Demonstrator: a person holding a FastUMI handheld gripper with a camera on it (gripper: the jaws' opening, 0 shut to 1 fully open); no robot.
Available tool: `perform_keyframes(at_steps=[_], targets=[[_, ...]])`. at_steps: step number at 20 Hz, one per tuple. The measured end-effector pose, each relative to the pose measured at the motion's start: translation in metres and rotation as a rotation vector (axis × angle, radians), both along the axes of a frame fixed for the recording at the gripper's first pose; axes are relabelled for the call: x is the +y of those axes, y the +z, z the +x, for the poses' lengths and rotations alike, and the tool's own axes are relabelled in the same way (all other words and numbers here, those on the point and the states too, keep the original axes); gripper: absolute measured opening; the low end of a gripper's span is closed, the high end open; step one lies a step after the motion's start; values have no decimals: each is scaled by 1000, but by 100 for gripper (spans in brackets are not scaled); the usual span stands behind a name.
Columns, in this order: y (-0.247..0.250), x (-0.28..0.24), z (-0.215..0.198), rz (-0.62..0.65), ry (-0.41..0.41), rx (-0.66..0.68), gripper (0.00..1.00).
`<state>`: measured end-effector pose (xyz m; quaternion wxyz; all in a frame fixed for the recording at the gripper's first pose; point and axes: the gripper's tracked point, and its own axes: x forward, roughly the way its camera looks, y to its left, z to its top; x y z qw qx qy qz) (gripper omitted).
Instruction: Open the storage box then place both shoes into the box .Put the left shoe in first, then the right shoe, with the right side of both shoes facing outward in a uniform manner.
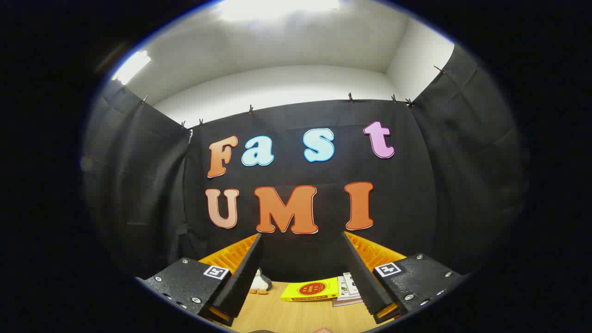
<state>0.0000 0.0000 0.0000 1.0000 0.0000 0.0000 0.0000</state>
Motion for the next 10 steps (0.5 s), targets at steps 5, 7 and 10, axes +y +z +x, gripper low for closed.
perform_keyframes(at_steps=[5,7,10], targets=[[0,0,-3,-21,-8,8,99],[0,2,-4,-19,2,8,99],[-2,3,-5,-7,7,15,99]])
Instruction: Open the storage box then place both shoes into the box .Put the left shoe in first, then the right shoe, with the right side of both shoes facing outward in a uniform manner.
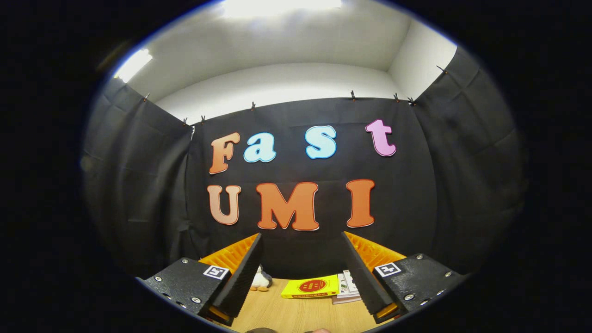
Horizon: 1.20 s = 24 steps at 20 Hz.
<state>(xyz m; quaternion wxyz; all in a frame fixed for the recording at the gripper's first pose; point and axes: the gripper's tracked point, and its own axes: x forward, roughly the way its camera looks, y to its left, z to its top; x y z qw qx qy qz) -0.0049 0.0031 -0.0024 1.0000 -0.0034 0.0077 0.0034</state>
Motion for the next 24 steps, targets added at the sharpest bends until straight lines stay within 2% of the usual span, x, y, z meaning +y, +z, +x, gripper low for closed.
perform_keyframes(at_steps=[4,9,16,24], targets=[[2,-2,1,-18,-8,-8,99],[-5,8,3,4,26,10,99],[-64,43,3,100,125,195,98],[-147,110,-10,252,301,463,97]])
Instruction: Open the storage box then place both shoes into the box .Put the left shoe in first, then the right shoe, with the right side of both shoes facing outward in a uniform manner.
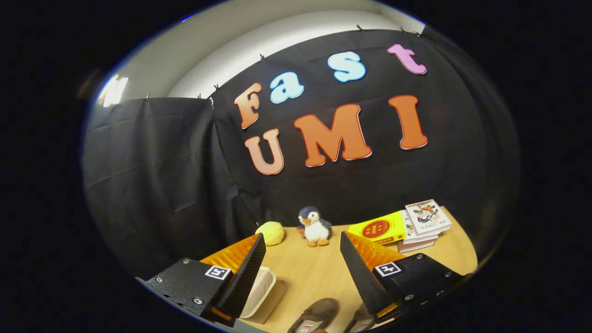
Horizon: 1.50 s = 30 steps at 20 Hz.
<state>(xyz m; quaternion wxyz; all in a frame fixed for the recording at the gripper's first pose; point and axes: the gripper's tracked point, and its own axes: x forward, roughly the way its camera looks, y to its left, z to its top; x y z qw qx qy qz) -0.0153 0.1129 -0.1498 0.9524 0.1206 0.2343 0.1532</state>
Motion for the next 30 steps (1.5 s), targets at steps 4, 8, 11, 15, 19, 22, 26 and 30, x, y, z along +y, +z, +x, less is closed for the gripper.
perform_keyframes(at_steps=[4,8,11,15,19,22,26,30], targets=[[-44,32,-10,73,83,147,97],[-89,68,-31,174,163,337,97],[-125,92,-52,211,221,474,97],[-170,120,-75,231,296,611,96],[-209,148,-96,266,358,744,96],[-224,162,-106,327,372,806,96],[-237,179,-109,418,347,876,96],[-242,189,-112,482,332,931,96]])
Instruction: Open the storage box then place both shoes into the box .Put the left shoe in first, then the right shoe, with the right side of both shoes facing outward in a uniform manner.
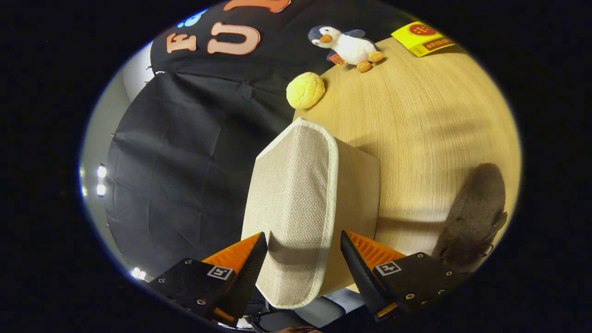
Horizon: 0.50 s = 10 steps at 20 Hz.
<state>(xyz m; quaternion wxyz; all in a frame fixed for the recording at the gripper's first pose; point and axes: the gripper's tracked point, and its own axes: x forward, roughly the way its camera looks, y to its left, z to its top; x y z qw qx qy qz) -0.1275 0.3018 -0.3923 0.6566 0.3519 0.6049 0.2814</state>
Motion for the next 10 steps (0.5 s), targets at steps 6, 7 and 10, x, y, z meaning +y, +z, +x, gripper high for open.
perform_keyframes(at_steps=[6,7,10], targets=[[38,-7,6,65,-43,-7,69],[50,-8,9,79,-61,-19,66],[81,-2,20,109,-81,-71,46]])
